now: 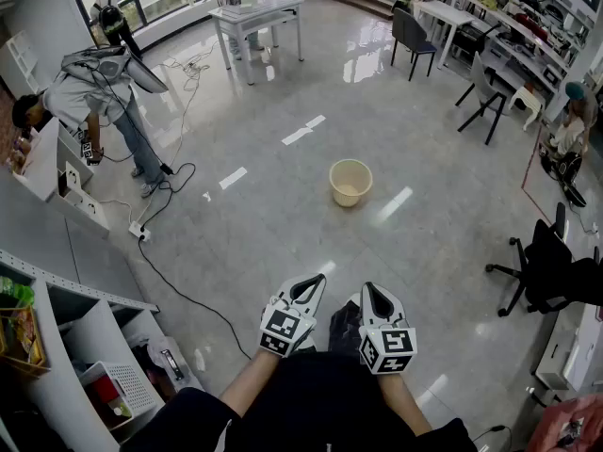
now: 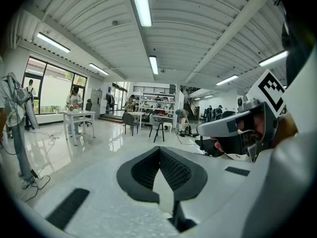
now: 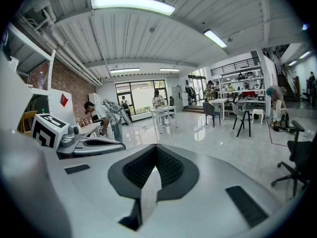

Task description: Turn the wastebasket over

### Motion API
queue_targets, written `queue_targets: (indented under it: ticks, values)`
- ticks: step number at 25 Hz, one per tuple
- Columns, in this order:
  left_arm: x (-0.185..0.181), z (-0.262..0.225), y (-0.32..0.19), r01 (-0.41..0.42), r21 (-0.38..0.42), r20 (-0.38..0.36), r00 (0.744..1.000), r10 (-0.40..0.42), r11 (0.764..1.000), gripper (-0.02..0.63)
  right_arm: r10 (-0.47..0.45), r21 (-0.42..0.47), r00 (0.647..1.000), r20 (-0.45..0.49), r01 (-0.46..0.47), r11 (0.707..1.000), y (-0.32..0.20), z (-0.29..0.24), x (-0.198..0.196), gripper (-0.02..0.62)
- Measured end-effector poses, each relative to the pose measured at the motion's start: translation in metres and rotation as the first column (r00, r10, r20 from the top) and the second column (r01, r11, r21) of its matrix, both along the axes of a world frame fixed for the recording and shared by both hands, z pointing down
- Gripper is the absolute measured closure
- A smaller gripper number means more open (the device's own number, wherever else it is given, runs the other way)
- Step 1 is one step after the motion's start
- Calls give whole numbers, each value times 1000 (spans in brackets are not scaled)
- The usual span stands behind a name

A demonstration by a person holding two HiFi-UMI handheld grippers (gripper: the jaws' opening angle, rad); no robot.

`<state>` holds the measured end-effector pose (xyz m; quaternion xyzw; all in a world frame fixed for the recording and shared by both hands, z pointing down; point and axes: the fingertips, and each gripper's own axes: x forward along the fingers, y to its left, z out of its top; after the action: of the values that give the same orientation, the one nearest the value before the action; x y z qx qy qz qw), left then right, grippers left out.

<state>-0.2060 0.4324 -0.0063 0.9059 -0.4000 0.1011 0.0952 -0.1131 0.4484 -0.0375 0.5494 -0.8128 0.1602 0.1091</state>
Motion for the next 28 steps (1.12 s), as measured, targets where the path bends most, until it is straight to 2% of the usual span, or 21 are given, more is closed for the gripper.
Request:
queue_targets:
  ticks: [8,23,28]
  values:
    - [1,4,-4,-6,-1,5,1000,6,1000,600,17,29,999,36,-18,999,-5,-3,1,584]
    - [0,11,-11,-15,-13,2,1000,15,1000,600,25,-14,998,65,-24,1000,-7,7,2,583]
    - [12,15,-23,-38,-20,-7,999,38,999,600,45,-2,998,51,-44,999,-13,4,12,584]
